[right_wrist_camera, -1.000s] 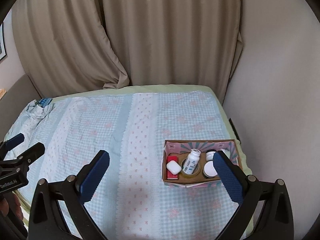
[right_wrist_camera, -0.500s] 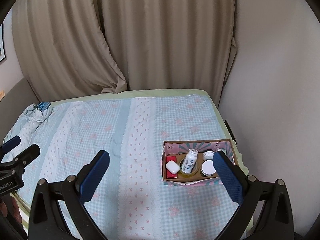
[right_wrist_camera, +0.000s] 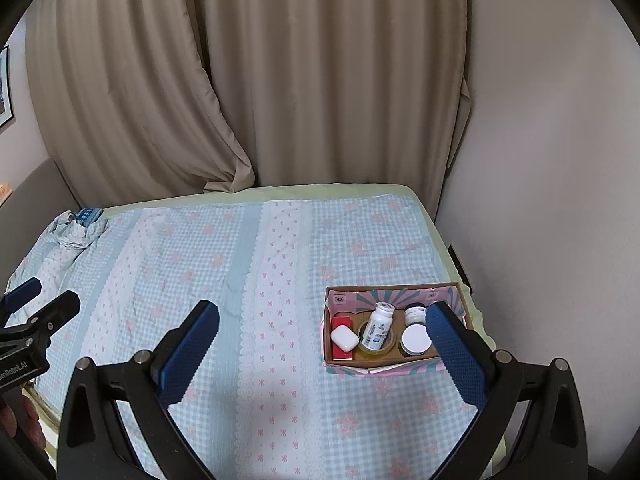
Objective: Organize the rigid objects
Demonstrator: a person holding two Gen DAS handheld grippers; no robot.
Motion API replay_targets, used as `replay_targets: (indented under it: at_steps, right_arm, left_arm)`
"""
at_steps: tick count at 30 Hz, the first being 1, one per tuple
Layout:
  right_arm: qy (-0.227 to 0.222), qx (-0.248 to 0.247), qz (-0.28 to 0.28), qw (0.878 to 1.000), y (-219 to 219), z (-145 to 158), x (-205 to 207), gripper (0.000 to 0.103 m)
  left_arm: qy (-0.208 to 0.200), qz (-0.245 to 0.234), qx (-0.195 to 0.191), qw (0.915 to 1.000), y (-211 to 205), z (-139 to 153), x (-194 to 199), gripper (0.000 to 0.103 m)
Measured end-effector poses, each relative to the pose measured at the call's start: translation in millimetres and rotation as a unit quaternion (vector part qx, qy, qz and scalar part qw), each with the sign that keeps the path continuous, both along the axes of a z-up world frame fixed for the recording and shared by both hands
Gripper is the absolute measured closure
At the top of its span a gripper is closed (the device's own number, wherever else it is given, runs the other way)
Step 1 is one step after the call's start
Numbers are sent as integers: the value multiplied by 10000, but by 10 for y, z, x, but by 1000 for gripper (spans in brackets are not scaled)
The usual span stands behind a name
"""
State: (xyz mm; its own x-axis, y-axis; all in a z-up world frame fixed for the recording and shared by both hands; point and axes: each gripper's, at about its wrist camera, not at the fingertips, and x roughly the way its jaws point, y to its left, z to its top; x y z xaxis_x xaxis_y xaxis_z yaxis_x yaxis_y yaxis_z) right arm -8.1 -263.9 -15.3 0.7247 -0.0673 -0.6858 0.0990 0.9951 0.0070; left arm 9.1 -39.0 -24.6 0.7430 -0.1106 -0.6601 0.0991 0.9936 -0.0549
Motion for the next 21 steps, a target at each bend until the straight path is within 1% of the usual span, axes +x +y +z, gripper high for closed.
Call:
replay_targets:
  at_steps: [9,21]
  right_arm:
    - [-19,14,45,10000,-30,-10,36,0]
    - [-9,49,59,10000,-46,-6,63,0]
  left_arm:
    - [-25,79,-4,10000,-20,-1,9,0]
    - [-53,-2,-36,10000,-16,-4,8,0]
